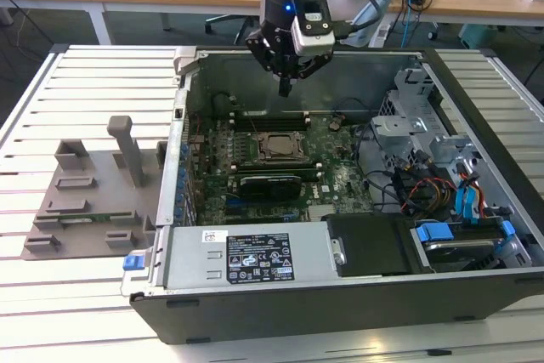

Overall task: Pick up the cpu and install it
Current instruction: 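Install the first cpu locking lever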

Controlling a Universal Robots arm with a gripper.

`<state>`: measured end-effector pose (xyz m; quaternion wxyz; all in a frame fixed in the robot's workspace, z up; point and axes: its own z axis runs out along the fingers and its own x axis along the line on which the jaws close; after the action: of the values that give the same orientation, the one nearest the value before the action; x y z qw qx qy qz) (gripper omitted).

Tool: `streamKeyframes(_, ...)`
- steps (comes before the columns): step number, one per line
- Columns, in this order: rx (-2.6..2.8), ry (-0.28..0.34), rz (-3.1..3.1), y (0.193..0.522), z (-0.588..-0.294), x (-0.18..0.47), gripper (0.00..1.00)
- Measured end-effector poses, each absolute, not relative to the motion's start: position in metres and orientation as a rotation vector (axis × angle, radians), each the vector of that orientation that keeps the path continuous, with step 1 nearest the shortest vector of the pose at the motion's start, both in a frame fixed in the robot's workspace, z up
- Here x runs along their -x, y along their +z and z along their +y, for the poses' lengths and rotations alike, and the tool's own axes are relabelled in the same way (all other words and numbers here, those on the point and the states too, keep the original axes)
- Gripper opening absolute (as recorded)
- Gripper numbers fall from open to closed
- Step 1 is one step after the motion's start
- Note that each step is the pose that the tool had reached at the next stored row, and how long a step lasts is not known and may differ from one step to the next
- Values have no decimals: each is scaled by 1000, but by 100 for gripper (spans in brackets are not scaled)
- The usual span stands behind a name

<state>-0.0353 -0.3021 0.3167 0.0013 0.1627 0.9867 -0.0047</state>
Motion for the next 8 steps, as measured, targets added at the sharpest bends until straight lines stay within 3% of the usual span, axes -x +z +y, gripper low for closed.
streamKeyframes(8, -365, -14, 3117, 317, -302, 35, 11)
